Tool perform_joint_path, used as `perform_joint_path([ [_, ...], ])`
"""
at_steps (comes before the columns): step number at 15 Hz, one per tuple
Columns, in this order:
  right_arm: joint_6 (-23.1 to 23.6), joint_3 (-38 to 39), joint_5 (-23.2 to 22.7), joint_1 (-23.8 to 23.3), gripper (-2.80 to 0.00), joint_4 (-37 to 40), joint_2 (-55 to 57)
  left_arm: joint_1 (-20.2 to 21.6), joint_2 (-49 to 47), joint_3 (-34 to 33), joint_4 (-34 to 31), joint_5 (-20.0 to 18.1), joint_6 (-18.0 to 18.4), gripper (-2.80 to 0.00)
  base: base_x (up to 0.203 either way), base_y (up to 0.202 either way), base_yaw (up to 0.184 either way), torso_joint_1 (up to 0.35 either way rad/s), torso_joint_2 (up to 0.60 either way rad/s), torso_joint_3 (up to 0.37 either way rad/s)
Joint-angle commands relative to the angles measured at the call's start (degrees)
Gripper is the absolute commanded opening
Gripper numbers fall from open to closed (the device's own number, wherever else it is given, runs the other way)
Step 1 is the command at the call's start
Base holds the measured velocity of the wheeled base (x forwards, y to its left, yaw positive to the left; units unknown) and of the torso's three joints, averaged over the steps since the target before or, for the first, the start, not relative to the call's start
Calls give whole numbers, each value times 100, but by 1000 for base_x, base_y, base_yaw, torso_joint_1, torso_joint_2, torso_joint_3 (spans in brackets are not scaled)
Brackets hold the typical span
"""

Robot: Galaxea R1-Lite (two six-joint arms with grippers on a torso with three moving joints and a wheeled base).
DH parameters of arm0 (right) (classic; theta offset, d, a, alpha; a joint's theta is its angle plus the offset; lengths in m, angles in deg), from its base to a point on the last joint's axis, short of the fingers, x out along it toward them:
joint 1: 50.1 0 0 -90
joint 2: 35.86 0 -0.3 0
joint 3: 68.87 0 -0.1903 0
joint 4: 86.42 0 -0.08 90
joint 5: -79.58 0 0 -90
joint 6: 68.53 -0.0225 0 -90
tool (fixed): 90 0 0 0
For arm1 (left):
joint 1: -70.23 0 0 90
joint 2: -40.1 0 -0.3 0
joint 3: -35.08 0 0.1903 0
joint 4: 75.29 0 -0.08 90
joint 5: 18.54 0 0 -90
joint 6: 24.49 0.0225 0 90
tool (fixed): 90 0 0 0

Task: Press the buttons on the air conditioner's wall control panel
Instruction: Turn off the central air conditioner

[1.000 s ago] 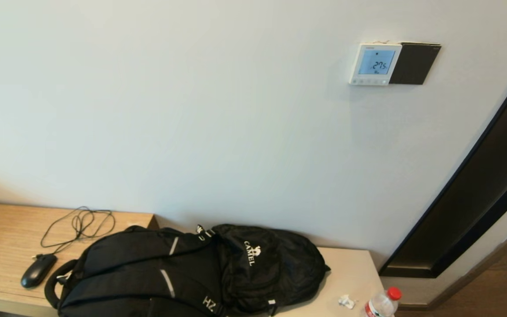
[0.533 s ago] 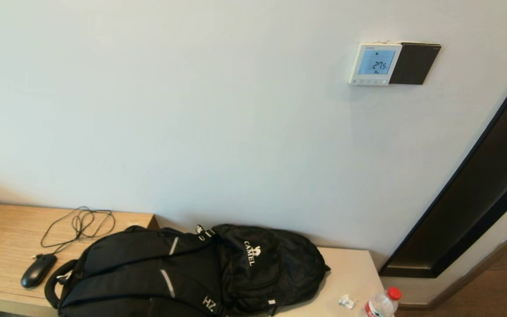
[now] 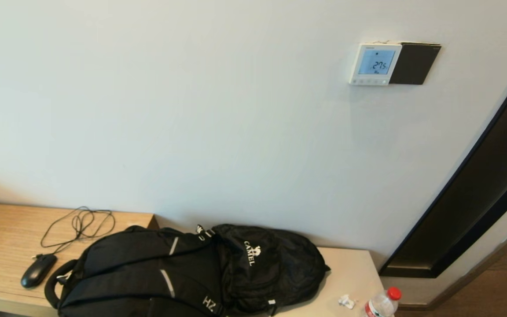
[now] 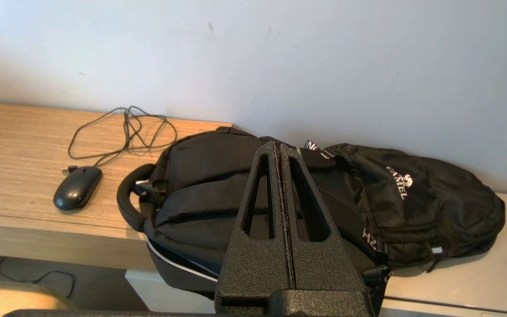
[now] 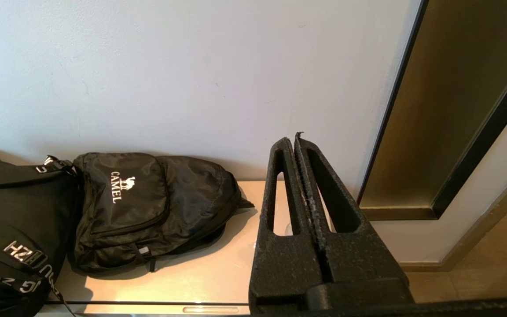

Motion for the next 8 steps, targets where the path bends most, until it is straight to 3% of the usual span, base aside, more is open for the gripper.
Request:
perform_joint_path([
  [1,2,0,-2,1,-280,-1,-8,-1,1,13,1,1,-1,-280,0,0,0,0,0,0],
  [8,2,7,-2,-8,-280,-1,0,-1,1,-2,1,1,-1,-280,0,0,0,0,0,0],
])
